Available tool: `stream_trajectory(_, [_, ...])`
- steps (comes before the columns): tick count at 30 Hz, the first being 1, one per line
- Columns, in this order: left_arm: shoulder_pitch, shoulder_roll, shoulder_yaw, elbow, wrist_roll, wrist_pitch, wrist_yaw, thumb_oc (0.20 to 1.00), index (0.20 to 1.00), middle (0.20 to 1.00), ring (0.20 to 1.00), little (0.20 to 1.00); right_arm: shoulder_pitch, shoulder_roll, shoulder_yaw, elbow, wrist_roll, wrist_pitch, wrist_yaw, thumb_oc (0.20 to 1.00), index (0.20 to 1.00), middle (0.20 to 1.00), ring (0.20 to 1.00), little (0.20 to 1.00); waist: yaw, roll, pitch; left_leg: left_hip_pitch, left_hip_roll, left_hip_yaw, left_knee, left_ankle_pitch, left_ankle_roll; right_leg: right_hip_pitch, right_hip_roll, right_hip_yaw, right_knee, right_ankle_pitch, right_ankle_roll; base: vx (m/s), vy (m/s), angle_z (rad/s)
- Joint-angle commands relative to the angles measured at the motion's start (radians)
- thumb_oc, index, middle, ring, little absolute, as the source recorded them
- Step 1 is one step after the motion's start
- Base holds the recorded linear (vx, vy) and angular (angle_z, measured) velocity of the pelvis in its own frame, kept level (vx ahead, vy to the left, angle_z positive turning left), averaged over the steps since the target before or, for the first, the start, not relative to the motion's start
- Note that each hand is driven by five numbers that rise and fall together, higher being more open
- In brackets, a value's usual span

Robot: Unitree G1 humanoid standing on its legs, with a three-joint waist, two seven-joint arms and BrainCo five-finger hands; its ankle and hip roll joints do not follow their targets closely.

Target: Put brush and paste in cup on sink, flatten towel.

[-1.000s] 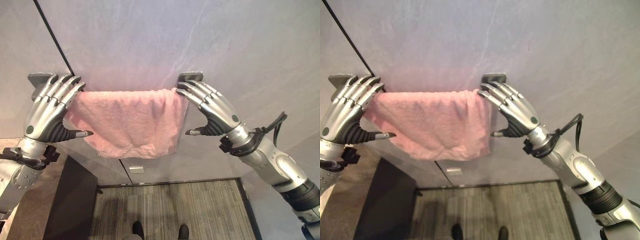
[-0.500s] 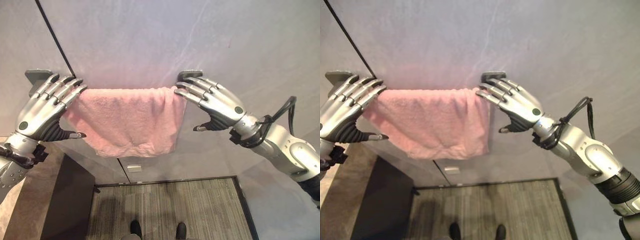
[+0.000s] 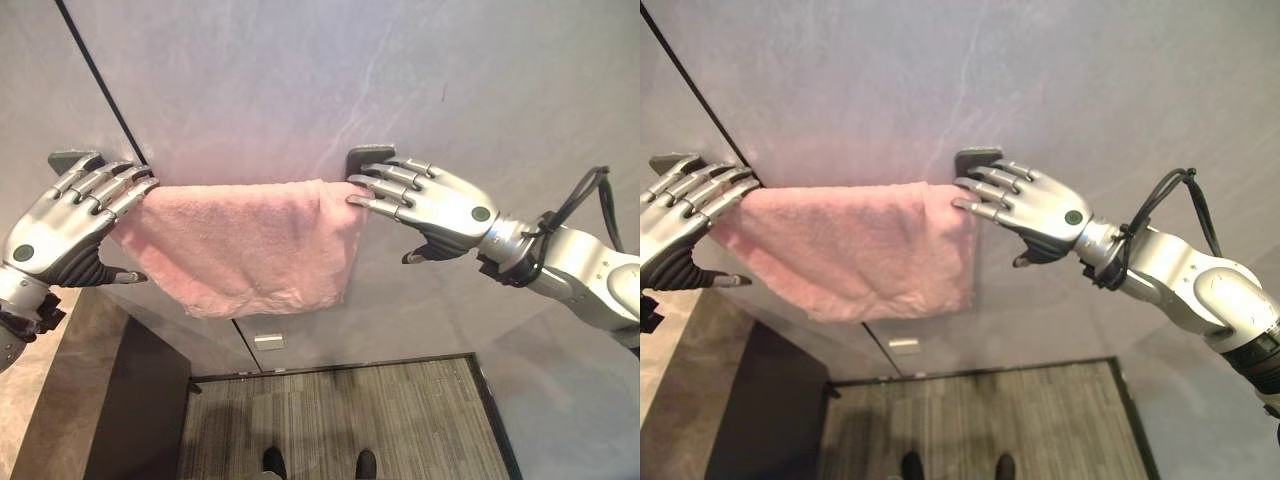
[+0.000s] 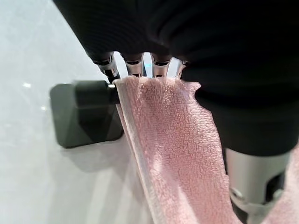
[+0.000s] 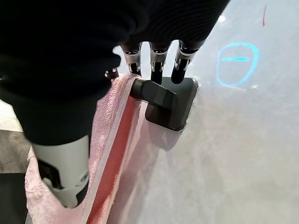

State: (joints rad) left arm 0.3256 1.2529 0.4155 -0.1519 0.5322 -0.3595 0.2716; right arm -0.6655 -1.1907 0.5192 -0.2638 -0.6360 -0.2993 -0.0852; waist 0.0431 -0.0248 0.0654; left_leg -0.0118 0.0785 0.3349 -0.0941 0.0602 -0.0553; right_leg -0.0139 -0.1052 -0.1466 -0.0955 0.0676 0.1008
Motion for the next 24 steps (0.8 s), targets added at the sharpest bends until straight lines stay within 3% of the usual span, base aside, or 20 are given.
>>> stream_trajectory(1, [0.080, 0.026, -0.036, 0.099, 0.094, 0.045, -0.061, 1.000, 1.000, 1.000, 1.000, 1.000, 0.029, -0.017, 0.000, 0.051, -0.034, 0.043, 0.025, 1.000, 1.000, 1.000, 1.000, 1.000, 0.007, -0.030, 0.006, 0.009, 0.109, 0.021, 0.007, 0.033, -0.096, 0.029, -0.165, -0.064, 0.008, 0.067, 0.140, 0.00, 0.000, 0.00])
stream_trajectory(14, [0.038, -0.082, -0.107, 0.117, 0.111, 0.059, -0.047, 1.000, 1.000, 1.000, 1.000, 1.000, 0.056, 0.038, -0.061, 0.085, -0.059, 0.070, 0.010, 1.000, 1.000, 1.000, 1.000, 1.000, 0.014, -0.026, -0.001, 0.003, 0.107, 0.016, 0.007, 0.032, -0.093, 0.029, -0.166, -0.070, 0.008, 0.064, 0.138, 0.00, 0.000, 0.00])
stream_trajectory(17, [-0.004, -0.141, -0.142, 0.123, 0.084, 0.063, -0.041, 1.000, 1.000, 1.000, 1.000, 1.000, 0.071, 0.078, -0.082, 0.088, -0.044, 0.076, -0.001, 1.000, 1.000, 1.000, 1.000, 1.000, 0.014, -0.025, -0.005, 0.002, 0.107, 0.013, 0.007, 0.032, -0.092, 0.032, -0.166, -0.074, 0.008, 0.062, 0.136, 0.00, 0.000, 0.00])
stream_trajectory(18, [-0.051, -0.251, -0.156, 0.125, -0.026, 0.057, -0.033, 1.000, 1.000, 1.000, 1.000, 1.000, 0.106, 0.128, -0.130, 0.078, -0.022, 0.087, -0.029, 1.000, 1.000, 1.000, 1.000, 1.000, 0.014, -0.025, -0.006, 0.005, 0.107, 0.008, 0.007, 0.026, -0.093, 0.040, -0.167, -0.078, 0.008, 0.054, 0.136, 0.00, -0.007, 0.03])
stream_trajectory(24, [-0.156, -0.394, -0.166, 0.111, -0.200, 0.054, 0.010, 1.000, 1.000, 1.000, 1.000, 1.000, 0.103, 0.213, -0.148, 0.063, 0.037, 0.102, -0.050, 1.000, 1.000, 1.000, 1.000, 1.000, 0.020, -0.028, -0.018, 0.001, 0.108, -0.001, 0.007, 0.030, -0.088, 0.041, -0.166, -0.085, 0.008, 0.056, 0.127, 0.00, -0.011, 0.09])
